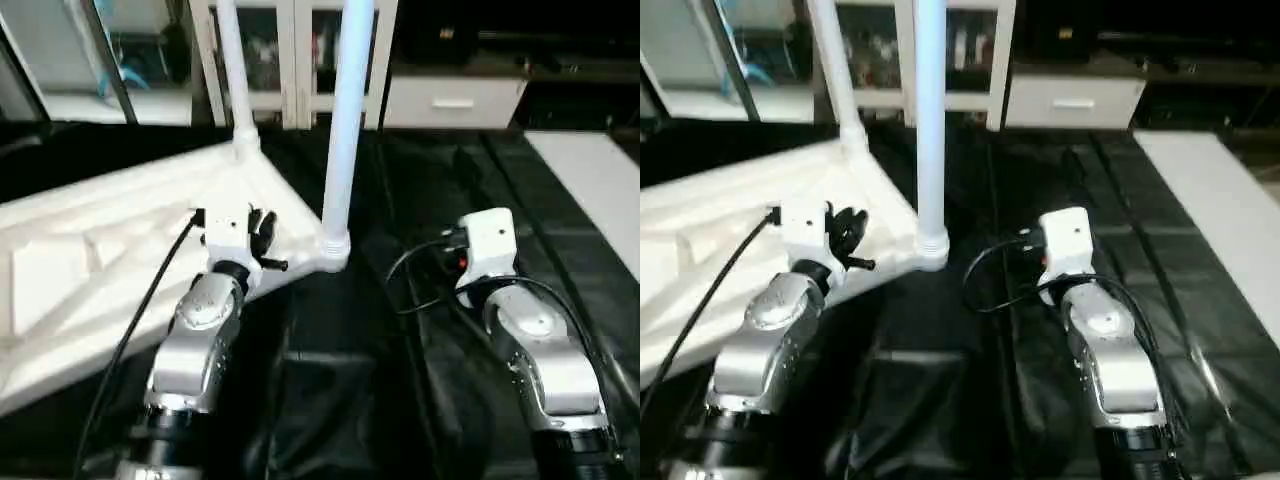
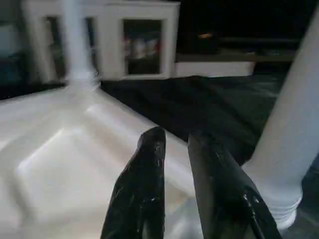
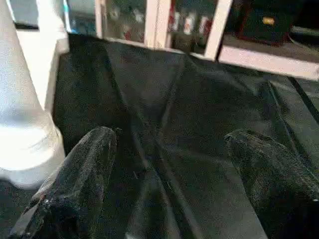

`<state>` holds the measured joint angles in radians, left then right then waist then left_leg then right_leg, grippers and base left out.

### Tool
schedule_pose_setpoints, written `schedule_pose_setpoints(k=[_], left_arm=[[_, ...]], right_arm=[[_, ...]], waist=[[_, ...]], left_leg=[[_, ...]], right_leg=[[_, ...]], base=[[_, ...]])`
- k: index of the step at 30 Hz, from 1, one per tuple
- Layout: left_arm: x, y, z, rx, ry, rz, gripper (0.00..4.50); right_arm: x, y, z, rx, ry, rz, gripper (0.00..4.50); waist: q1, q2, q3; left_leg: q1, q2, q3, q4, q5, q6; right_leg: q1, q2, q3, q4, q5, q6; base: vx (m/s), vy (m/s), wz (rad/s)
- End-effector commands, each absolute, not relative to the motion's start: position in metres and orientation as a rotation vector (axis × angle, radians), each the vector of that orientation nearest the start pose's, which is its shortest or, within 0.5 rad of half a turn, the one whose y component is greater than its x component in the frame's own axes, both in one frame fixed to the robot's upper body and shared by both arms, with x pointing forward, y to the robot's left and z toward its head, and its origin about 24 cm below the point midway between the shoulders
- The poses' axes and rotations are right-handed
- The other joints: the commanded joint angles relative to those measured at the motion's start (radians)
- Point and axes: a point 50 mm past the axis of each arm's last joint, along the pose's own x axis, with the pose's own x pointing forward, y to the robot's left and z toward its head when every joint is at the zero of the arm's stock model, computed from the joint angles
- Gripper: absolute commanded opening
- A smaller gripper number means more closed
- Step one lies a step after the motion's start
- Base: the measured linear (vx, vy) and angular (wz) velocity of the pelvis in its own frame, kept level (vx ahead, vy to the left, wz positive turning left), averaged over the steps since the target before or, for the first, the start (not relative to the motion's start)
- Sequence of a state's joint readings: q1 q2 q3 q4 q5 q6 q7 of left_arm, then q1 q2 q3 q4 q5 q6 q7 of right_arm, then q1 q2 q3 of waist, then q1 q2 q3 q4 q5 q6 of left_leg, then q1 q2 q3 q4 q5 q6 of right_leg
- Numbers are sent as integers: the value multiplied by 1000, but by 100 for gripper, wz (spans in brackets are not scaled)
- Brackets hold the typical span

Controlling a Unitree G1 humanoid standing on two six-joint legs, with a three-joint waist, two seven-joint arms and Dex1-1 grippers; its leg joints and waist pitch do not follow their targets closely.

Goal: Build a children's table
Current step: Rotate leg to tighten

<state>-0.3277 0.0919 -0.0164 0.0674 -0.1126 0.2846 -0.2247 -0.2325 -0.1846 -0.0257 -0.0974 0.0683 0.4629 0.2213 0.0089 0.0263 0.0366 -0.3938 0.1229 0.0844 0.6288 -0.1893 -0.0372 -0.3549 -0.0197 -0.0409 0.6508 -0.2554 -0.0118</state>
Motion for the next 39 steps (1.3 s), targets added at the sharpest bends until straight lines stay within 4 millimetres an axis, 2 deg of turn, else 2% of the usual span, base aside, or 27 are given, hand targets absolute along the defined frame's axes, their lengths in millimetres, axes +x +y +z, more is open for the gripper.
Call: schedule_pose_setpoints(k=[1, 2, 3, 4, 5, 6, 7, 8, 11, 14, 15, 16, 18, 20, 23, 25, 26, 27, 30, 31, 32, 33, 34, 35, 36, 38, 39], left_arm=[[304, 119, 74, -63, 111, -478, 117], [304, 119, 74, -63, 111, -478, 117], [298, 105, 67, -141, 181, -668, 127], [297, 101, 65, -156, 214, -721, 137], [296, 97, 61, -163, 247, -764, 145], [297, 92, 56, -146, 297, -803, 157], [299, 86, 50, -103, 354, -842, 157], [300, 85, 49, -97, 360, -847, 173], [312, 82, 43, -20, 387, -842, 194], [336, 90, 46, 95, 377, -763, 217], [340, 93, 46, 111, 375, -748, 229], [343, 96, 48, 127, 367, -737, 235], [353, 101, 58, 129, 342, -707, 246], [356, 105, 61, 128, 337, -703, 246], [364, 111, 65, 140, 334, -679, 246], [369, 118, 64, 145, 347, -662, 246], [369, 121, 64, 149, 351, -653, 246], [370, 124, 62, 127, 365, -643, 246], [369, 123, 56, 94, 404, -656, 246], [368, 123, 55, 89, 409, -657, 246], [367, 121, 51, 63, 423, -664, 246], [366, 118, 47, 34, 437, -677, 246], [366, 116, 46, 25, 440, -685, 246], [366, 116, 46, 25, 440, -685, 246], [366, 113, 45, 49, 441, -696, 246], [366, 109, 43, 79, 446, -712, 246], [367, 107, 42, 94, 449, -719, 246]], right_arm=[[292, -162, 88, -91, 137, 250, 386], [292, -162, 88, -91, 137, 250, 386], [293, -169, 90, -84, 144, 258, 386], [294, -172, 90, -83, 150, 259, 386], [294, -175, 90, -80, 156, 262, 386], [295, -179, 90, -89, 164, 269, 386], [295, -183, 88, -98, 180, 293, 386], [295, -184, 88, -98, 182, 297, 386], [294, -186, 89, -112, 207, 365, 386], [289, -183, 90, -166, 251, 514, 386], [287, -182, 90, -173, 258, 546, 386], [286, -181, 90, -181, 261, 572, 386], [282, -181, 91, -205, 270, 640, 386], [280, -179, 91, -209, 272, 664, 386], [281, -179, 92, -210, 278, 688, 386], [281, -173, 92, -209, 281, 712, 386], [281, -171, 91, -209, 280, 724, 386], [279, -167, 91, -198, 283, 748, 386], [278, -165, 91, -190, 285, 768, 386], [278, -164, 90, -188, 286, 769, 386], [277, -164, 89, -192, 289, 773, 386], [276, -165, 87, -205, 293, 775, 386], [276, -165, 87, -212, 293, 775, 386], [276, -165, 87, -212, 293, 775, 386], [275, -166, 88, -216, 288, 765, 386], [274, -168, 89, -211, 282, 756, 386], [273, -169, 88, -214, 285, 749, 386]], waist=[[-3, 8, -54], [-1, 11, -71], [0, 7, -79], [12, 7, -76], [15, -4, -68], [30, -9, -55], [33, -24, -52], [36, -20, -43], [29, -27, -37], [25, -20, -40], [23, -20, -38], [24, -12, -38], [17, -22, -40], [17, -26, -41], [22, -26, -40], [27, -33, -43], [28, -31, -44], [28, -40, -44], [38, -25, -51], [37, -26, -49], [41, -10, -50], [40, -21, -48], [44, -6, -45], [43, -11, -46], [46, -5, -46], [48, 17, -46], [47, 20, -45]], left_leg=[[2, 89, -25, -53, 408, 119], [29, 110, -38, -41, 449, 128], [48, 119, -41, -35, 473, 155], [34, 103, -24, -38, 422, 158], [25, 97, -10, -46, 351, 154], [21, 93, 16, -62, 67, 118], [27, 95, 25, -68, -11, 107], [35, 96, 38, -77, -135, 78], [36, 104, 51, -90, -214, 41], [37, 108, 47, -101, -287, 2], [38, 108, 48, -102, -297, 1], [36, 110, 43, -104, -317, -9], [24, 108, 40, -108, -316, -8], [19, 108, 39, -107, -296, 4], [29, 107, 46, -98, -299, 16], [27, 106, 49, -97, -264, 30], [26, 107, 50, -96, -250, 33], [23, 110, 50, -98, -221, 46], [27, 113, 51, -94, -169, 65], [26, 114, 52, -96, -166, 70], [29, 115, 51, -96, -178, 65], [31, 114, 55, -97, -208, 59], [37, 114, 56, -101, -246, 42], [35, 114, 54, -102, -256, 36], [38, 116, 54, -105, -275, 24], [40, 115, 51, -107, -301, 11], [40, 113, 50, -107, -321, 1]], right_leg=[[36, -72, 23, -28, 388, -160], [25, -78, 28, -16, 407, -159], [16, -102, 40, -24, 400, -169], [20, -110, 44, -35, 387, -191], [23, -115, 47, -43, 364, -203], [27, -126, 52, -65, 224, -238], [27, -128, 53, -75, 169, -247], [25, -132, 54, -89, 28, -248], [20, -128, 53, -104, -109, -218], [18, -134, 51, -107, -184, -170], [15, -135, 51, -111, -194, -167], [16, -139, 51, -112, -210, -162], [23, -140, 47, -112, -211, -158], [21, -143, 45, -113, -199, -162], [6, -146, 50, -122, -229, -184], [7, -145, 49, -118, -195, -196], [8, -145, 49, -115, -172, -201], [10, -144, 48, -112, -126, -211], [10, -146, 46, -99, -26, -240], [9, -143, 45, -98, 9, -251], [7, -144, 45, -96, 15, -257], [7, -143, 46, -100, 5, -261], [3, -143, 47, -106, -15, -260], [7, -142, 46, -104, -16, -262], [7, -144, 47, -106, -15, -259], [6, -144, 47, -108, -24, -252], [10, -146, 47, -108, -21, -253]], base=[[101, 71, -7], [101, 71, -7], [48, 68, -3], [13, 68, -1], [13, 68, -1], [-18, 51, 4], [0, 0, 0], [0, 0, 0], [-65, 27, 8], [-63, 32, -1], [-55, 26, -4], [0, 0, 0], [0, 0, 0], [0, 0, 0], [0, 0, 0], [0, 0, 0], [0, 0, 0], [0, 0, 0], [0, 0, 0], [0, 0, 0], [0, 0, 0], [0, 0, 0], [0, 0, 0], [0, 0, 0], [0, 0, 0], [0, 0, 0], [0, 0, 0]])
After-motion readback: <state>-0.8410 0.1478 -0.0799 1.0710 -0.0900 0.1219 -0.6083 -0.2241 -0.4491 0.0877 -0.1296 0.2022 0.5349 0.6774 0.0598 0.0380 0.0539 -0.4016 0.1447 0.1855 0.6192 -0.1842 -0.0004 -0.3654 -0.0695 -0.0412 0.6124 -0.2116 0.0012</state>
